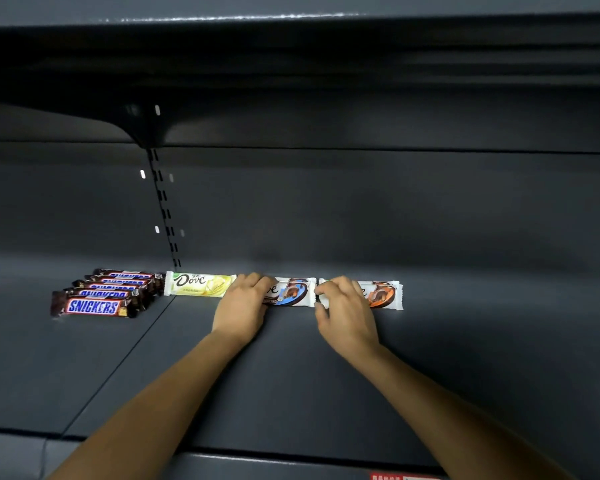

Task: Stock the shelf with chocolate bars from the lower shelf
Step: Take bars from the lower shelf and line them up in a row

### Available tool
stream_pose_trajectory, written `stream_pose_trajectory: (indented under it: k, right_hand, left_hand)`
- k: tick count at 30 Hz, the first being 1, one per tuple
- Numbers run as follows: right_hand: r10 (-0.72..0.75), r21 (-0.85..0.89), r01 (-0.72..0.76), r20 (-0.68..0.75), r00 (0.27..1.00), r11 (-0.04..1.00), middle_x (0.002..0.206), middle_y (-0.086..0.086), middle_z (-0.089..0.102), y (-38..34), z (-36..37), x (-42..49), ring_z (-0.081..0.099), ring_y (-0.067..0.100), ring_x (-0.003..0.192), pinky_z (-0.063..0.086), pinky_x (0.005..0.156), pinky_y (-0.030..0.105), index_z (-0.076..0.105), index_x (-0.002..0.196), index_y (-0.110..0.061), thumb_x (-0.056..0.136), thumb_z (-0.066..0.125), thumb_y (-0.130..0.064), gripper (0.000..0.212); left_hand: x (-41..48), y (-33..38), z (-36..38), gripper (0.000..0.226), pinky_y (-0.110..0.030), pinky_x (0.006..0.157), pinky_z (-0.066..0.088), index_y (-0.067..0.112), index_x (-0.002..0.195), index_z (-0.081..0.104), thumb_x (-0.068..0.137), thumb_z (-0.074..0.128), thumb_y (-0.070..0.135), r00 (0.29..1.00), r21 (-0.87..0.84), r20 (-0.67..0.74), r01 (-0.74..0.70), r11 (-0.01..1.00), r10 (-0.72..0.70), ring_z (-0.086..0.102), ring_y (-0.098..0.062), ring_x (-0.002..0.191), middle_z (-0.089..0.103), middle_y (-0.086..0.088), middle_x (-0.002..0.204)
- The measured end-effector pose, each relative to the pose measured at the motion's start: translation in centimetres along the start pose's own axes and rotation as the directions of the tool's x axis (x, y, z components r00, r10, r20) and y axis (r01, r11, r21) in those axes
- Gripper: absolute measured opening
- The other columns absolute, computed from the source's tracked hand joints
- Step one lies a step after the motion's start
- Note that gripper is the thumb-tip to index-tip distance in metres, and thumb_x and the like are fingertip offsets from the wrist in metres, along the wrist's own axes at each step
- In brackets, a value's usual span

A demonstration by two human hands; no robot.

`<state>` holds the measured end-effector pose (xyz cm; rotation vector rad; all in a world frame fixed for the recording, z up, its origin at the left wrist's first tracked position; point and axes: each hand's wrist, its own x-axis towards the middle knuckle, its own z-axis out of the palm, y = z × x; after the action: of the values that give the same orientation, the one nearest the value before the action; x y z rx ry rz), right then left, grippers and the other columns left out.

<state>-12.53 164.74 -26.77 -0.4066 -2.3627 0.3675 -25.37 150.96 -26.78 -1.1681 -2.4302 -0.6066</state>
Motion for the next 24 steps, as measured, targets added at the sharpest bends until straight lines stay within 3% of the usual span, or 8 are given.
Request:
stream_pose_trajectory:
  k: [6, 12, 18, 24]
  right_hand:
    - [0.029, -0.040, -0.028, 0.034, 0.999, 0.999, 0.100, 0.007, 0.058, -0.1, 0.1, 0.0, 0.050, 0.027, 0.099, 0.043, 0.087, 0.033, 0.065, 0.094, -0.010, 0.082, 0.059, -0.011, 0.014]
    - [0.018, -0.021, -0.018, -0.021, 1.000, 1.000, 0.088, 0.006, 0.059, 0.3, 0.7, -0.8, 0.056, 0.028, 0.086, 0.048, 0.078, 0.033, 0.066, 0.084, -0.010, 0.073, 0.066, -0.004, 0.012]
    - [-0.003, -0.005, 0.003, -0.039, 0.999, 1.000, 0.084, 0.006, 0.059, 0.2, 0.8, -0.8, 0.056, 0.028, 0.081, 0.048, 0.074, 0.031, 0.065, 0.080, -0.010, 0.071, 0.066, -0.002, 0.012]
    - [-0.007, -0.004, 0.007, -0.033, 0.999, 1.000, 0.084, 0.006, 0.059, 0.2, 0.9, -0.7, 0.056, 0.028, 0.081, 0.047, 0.073, 0.031, 0.065, 0.080, -0.011, 0.071, 0.066, -0.003, 0.012]
  left_hand:
    - [1.0, -1.0, 0.5, 0.045, -0.027, 0.090, 0.038, 0.017, 0.121, 0.061, 0.079, 0.062, 0.003, 0.999, -0.061, 0.015, -0.030, 0.998, 0.031, 0.049, -0.025, 0.106, 0.060, 0.000, 0.116]
    - [1.4, -1.5, 0.9, 0.046, -0.025, 0.090, 0.039, 0.016, 0.117, 0.065, 0.074, 0.064, 0.000, 0.999, -0.148, -0.007, -0.052, 0.988, 0.051, 0.051, -0.026, 0.103, 0.062, -0.002, 0.114]
    - [1.3, -1.4, 1.1, 0.052, -0.021, 0.094, 0.034, 0.017, 0.119, 0.063, 0.070, 0.058, 0.001, 1.000, -0.114, 0.007, -0.009, 0.993, 0.010, 0.048, -0.023, 0.105, 0.058, 0.002, 0.115]
    - [1.1, -1.7, 1.2, 0.039, -0.026, 0.093, 0.037, 0.017, 0.118, 0.064, 0.079, 0.067, 0.015, 1.000, -0.100, -0.009, 0.010, 0.995, -0.011, 0.049, -0.023, 0.105, 0.060, 0.002, 0.113]
